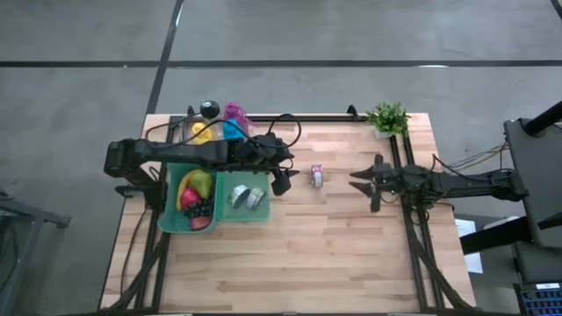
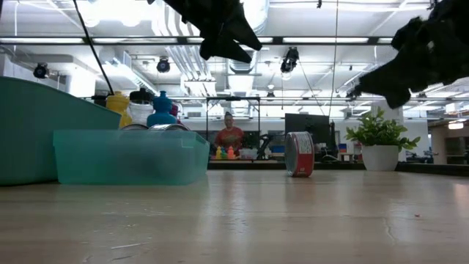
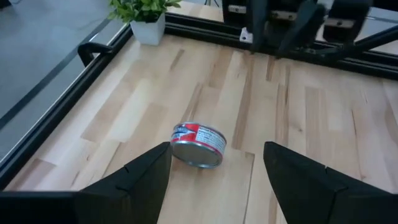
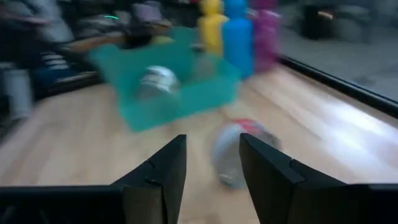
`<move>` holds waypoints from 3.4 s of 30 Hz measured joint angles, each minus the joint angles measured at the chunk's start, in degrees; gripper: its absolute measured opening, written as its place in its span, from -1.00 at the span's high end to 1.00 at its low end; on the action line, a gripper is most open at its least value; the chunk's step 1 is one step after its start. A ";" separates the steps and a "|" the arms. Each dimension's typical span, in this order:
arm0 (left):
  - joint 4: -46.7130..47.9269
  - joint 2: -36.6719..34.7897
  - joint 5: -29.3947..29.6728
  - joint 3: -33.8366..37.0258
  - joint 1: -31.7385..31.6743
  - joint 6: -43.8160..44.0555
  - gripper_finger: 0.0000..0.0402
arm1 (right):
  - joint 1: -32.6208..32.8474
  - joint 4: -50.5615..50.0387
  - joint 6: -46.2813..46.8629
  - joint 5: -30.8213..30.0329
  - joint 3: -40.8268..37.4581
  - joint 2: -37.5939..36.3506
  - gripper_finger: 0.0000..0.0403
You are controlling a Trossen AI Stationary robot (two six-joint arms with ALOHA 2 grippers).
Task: Pick & Place Food Item
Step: Put the red tuna can into the light green bin
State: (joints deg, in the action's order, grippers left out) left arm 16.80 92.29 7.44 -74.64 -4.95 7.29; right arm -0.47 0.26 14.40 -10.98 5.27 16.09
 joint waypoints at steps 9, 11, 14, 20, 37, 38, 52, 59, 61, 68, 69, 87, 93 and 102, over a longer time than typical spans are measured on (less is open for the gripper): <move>-0.02 0.02 0.00 0.01 0.04 0.02 -0.32 | -0.04 3.01 -2.87 -2.88 -1.87 -3.12 0.27; -0.08 0.02 0.00 0.01 0.04 0.02 -0.32 | -0.02 3.14 -2.87 -2.89 -2.35 -3.60 0.27; -0.67 0.02 0.00 0.01 0.04 0.02 -0.32 | -0.02 3.02 -2.87 -2.91 -2.64 -3.65 0.27; -0.68 0.02 0.00 0.03 0.04 0.02 -0.32 | -0.02 3.12 -2.61 -2.91 -2.57 -3.62 0.27; -1.02 0.07 0.00 0.03 0.02 0.24 -0.32 | -0.02 3.12 -2.63 -2.91 -2.49 -3.58 0.27; -1.23 0.07 0.00 0.03 0.02 0.26 -0.32 | -0.02 3.11 -2.63 -2.91 -2.48 -3.58 0.27; -0.67 0.07 0.01 0.03 0.00 2.32 -0.32 | -0.02 3.11 -2.63 -2.93 -2.48 -3.50 0.27; -0.15 0.09 0.00 0.03 0.00 5.17 -0.32 | -0.02 3.11 -2.63 -2.93 -2.48 -3.51 0.27; -0.30 0.09 0.00 0.03 0.00 5.16 -0.32 | -0.02 3.11 -2.63 -2.94 -2.48 -3.51 0.27; -1.69 0.09 0.00 -0.04 0.01 6.40 -0.32 | -0.02 3.11 -2.63 -2.93 -2.48 -3.51 0.27; -1.47 0.09 0.00 -0.46 0.08 5.94 -0.32 | -0.02 3.11 -2.63 -2.93 -2.48 -3.51 0.27; 5.47 7.39 4.57 -14.34 3.10 18.76 -0.32 | -0.02 3.04 -2.62 -2.63 -2.51 -3.21 0.27; 10.49 14.14 4.43 -21.64 3.01 21.43 -0.32 | -0.02 2.95 -2.61 -2.49 -2.51 -2.68 0.27; 18.07 19.98 4.60 -29.13 1.31 29.03 -0.32 | -0.04 3.04 -2.62 -2.52 -2.51 -2.35 0.27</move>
State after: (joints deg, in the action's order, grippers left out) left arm 34.87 112.27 12.04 -103.77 -3.64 36.32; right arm -0.51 3.30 11.78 -13.50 2.76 13.74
